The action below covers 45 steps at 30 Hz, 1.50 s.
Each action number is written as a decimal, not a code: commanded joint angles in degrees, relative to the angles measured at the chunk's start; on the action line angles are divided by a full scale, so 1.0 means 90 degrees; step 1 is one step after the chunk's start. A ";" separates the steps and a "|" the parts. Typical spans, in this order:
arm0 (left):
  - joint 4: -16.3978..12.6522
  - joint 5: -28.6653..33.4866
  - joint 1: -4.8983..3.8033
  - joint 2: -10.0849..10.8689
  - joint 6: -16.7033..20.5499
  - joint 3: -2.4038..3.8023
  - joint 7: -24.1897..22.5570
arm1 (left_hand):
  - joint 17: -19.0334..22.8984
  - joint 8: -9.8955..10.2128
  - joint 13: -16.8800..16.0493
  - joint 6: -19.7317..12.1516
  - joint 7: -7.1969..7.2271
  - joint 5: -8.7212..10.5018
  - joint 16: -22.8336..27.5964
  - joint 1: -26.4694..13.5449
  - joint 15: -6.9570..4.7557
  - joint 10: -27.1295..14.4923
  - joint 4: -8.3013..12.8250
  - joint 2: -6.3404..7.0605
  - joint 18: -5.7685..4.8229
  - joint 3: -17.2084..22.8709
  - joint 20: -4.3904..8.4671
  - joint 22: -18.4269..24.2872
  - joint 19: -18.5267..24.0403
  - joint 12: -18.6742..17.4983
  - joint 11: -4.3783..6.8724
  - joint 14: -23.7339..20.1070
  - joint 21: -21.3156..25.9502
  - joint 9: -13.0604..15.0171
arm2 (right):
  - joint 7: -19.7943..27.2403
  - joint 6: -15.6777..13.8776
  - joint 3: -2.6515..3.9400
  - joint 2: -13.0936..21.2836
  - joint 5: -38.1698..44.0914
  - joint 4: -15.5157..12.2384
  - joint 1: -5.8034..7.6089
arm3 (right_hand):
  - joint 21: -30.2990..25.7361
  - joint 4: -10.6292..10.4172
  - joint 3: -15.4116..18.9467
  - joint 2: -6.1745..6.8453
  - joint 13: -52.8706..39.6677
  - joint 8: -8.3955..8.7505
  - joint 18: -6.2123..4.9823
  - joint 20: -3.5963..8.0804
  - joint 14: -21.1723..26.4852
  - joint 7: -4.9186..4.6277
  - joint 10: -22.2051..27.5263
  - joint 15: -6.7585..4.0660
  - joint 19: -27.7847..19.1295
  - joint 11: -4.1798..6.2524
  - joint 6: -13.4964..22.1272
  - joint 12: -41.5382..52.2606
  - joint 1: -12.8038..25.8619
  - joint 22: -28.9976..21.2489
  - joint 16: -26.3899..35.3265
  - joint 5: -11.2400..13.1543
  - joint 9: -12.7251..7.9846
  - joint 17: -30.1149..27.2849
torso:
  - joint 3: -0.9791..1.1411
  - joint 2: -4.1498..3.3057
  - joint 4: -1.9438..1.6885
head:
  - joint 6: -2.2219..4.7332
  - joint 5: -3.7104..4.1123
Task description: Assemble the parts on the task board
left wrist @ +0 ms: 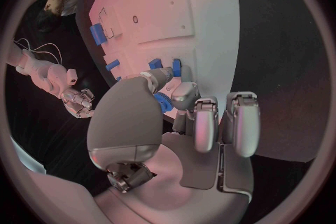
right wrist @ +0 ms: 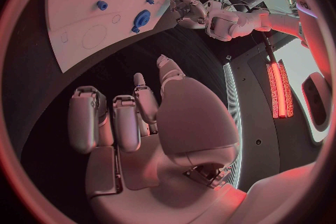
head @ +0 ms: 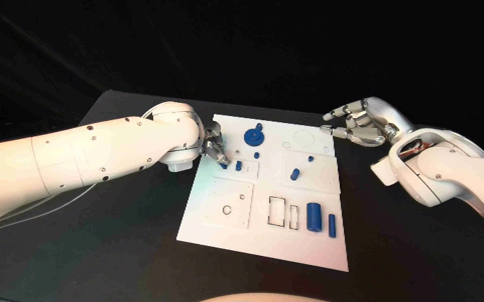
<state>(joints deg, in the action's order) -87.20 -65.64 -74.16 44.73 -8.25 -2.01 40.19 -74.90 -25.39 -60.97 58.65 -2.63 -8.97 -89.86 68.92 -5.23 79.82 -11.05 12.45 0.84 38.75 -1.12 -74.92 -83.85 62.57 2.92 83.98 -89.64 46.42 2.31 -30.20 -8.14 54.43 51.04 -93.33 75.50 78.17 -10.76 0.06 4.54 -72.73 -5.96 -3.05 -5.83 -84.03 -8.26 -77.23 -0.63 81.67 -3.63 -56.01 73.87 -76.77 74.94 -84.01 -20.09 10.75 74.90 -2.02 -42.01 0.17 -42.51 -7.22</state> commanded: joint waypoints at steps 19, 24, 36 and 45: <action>0.0047 0.0028 0.0012 -0.0030 -0.0173 -0.0005 0.0184 | -0.1678 -0.0095 -0.0027 0.0313 0.0296 0.0017 -0.0016 -0.0351 -0.0103 0.0073 -0.0125 0.0033 -0.0093 -0.0513 0.0073 -0.1676 -0.0684 0.0086 0.0078 0.0668 -0.0040 0.0554 | 0.0043 0.0031 0.0000 0.0006 0.0042 -0.0015 -0.0004 | -0.0032 -0.0010 0.0040 -0.0037 0.0000 -0.0033 -0.0029 0.0046 -0.0361 0.0016 -0.0011 -0.0025 -0.0005 0.0038 -0.0035 -0.0009 0.0032 0.0610 0.0032 -0.0037 0.0008 0.0332 | 0.0001 0.0001 0.0000 | -0.0011 -0.0001; 0.0058 0.0023 0.0012 -0.0035 -0.0132 -0.0005 0.0185 | -0.1678 -0.0109 -0.0086 0.0346 0.0302 0.0018 -0.0016 -0.0385 -0.0123 0.0091 -0.0242 -0.0036 -0.0093 -0.0958 0.0085 -0.1676 -0.0684 0.0160 0.0089 0.0668 -0.0040 0.0581 | 0.0044 0.0030 0.0000 0.0005 0.0042 -0.0016 -0.0004 | -0.0032 -0.0010 0.0040 -0.0037 0.0000 -0.0033 -0.0029 0.0046 -0.0361 0.0016 -0.0011 -0.0025 -0.0005 0.0038 -0.0035 -0.0009 0.0032 0.0610 0.0032 -0.0037 0.0008 0.0332 | 0.0001 0.0000 0.0004 | -0.0006 0.0008; 0.0075 0.0021 0.0011 -0.0047 -0.0108 -0.0005 0.0187 | -0.1678 -0.0108 -0.0106 0.0365 0.0306 0.0015 -0.0016 -0.0381 -0.0123 0.0097 -0.0354 -0.0109 -0.0093 -0.1275 0.0091 -0.1676 -0.0684 0.0194 0.0092 0.0668 -0.0040 0.0593 | 0.0041 0.0026 0.0001 0.0011 0.0042 -0.0023 -0.0004 | -0.0031 -0.0015 0.0045 -0.0038 0.0007 -0.0033 -0.0029 0.0046 -0.0360 0.0016 -0.0007 -0.0025 -0.0003 0.0038 -0.0033 -0.0015 0.0038 0.0611 0.0036 -0.0037 0.0008 0.0326 | 0.0003 -0.0001 0.0003 | -0.0001 0.0009; 0.0106 0.0020 0.0011 -0.0035 -0.0149 -0.0005 0.0190 | -0.1678 -0.0107 -0.0113 0.0377 0.0309 0.0013 -0.0016 -0.0363 -0.0124 0.0097 -0.0466 -0.0148 -0.0093 -0.1617 0.0095 -0.1676 -0.0684 0.0215 0.0091 0.0668 -0.0040 0.0607 | 0.0034 0.0028 0.0001 0.0022 0.0042 -0.0028 -0.0004 | -0.0037 -0.0022 0.0053 -0.0038 0.0009 -0.0032 -0.0030 0.0047 -0.0358 0.0015 -0.0006 -0.0025 -0.0006 0.0037 -0.0030 -0.0016 0.0047 0.0608 0.0041 -0.0037 0.0008 0.0317 | 0.0001 0.0000 0.0003 | 0.0001 0.0012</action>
<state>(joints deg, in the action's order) -86.21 -65.63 -74.07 44.47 -8.89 -2.07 40.20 -74.93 -26.57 -61.93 61.74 0.42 -8.98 -89.86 65.50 -6.04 80.54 -15.23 11.67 0.83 24.41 -0.71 -74.91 -83.85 64.13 3.66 83.97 -89.64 51.84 2.29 -30.21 -8.14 54.60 51.05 -93.48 75.50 78.17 -10.93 0.23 4.54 -72.73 -5.96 -3.04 -5.83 -84.03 -8.26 -77.23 -0.63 81.67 -3.63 -56.01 73.87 -76.77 74.92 -84.01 -20.09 10.73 74.92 -1.99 -42.02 0.19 -42.50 -7.11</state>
